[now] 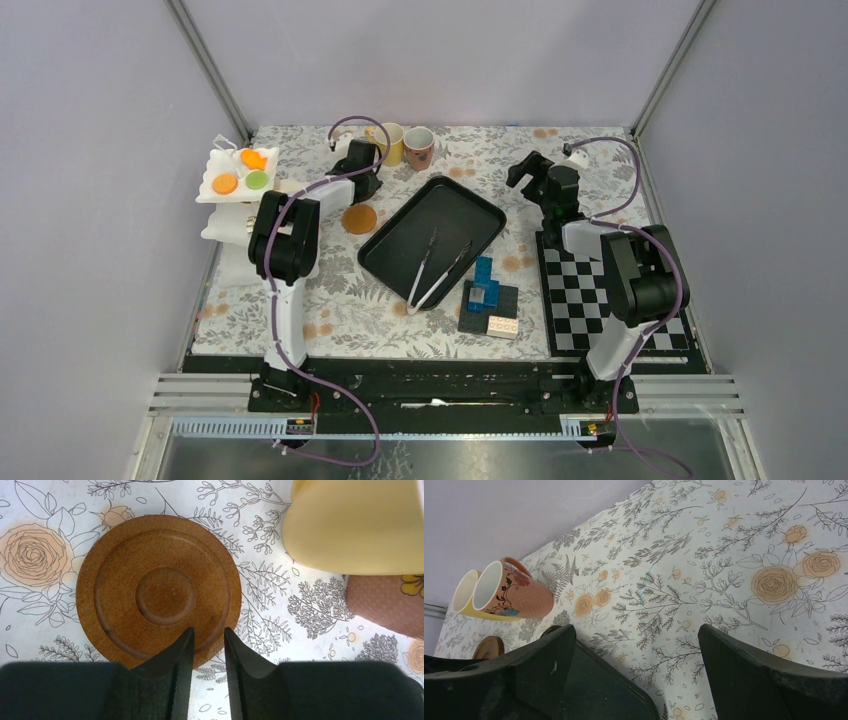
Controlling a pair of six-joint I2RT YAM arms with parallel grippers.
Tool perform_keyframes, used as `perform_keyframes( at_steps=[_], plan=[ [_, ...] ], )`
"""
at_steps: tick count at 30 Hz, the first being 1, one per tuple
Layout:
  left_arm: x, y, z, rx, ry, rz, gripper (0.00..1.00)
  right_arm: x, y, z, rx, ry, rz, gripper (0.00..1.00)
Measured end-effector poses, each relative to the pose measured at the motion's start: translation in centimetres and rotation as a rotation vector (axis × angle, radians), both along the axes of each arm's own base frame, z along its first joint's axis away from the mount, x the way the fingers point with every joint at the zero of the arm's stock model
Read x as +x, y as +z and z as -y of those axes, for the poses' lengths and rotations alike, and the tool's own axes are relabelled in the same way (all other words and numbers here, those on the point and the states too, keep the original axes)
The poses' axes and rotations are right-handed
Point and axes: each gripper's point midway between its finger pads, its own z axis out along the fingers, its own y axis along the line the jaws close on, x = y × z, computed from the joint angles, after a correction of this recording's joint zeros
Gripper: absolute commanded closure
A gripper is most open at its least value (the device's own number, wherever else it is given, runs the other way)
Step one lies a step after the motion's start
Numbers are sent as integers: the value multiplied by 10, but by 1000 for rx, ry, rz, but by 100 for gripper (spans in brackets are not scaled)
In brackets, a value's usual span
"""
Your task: Serve the afternoon tea
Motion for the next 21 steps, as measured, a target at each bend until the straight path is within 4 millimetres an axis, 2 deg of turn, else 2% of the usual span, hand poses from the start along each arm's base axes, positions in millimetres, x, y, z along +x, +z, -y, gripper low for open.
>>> perform_keyframes(
  at_steps=[4, 6, 11, 13, 18, 19, 20, 21],
  plan=[
    [-3, 11, -1, 17, -19, 10, 62, 2, -1, 1, 10, 4, -6, 0],
    [-4, 24, -1, 18, -24, 28, 57, 2, -2, 4, 13, -2, -10, 0],
    [-2, 74, 1, -4, -31, 121, 35, 3, -5, 6, 26, -6, -17, 0],
    [-1, 92, 3, -24, -26, 154, 29, 3, -5, 6, 33, -3, -19, 0],
    [9, 116, 8, -78, 9, 188, 28, 3, -5, 8, 47, -6, -20, 0],
    [12, 122, 9, -97, 22, 196, 28, 3, -5, 9, 48, -8, -21, 1],
    [29, 141, 16, -175, 71, 242, 28, 4, -5, 12, 56, -16, -21, 0],
    [29, 141, 16, -178, 72, 243, 29, 4, -5, 12, 56, -16, -21, 0]
  ],
)
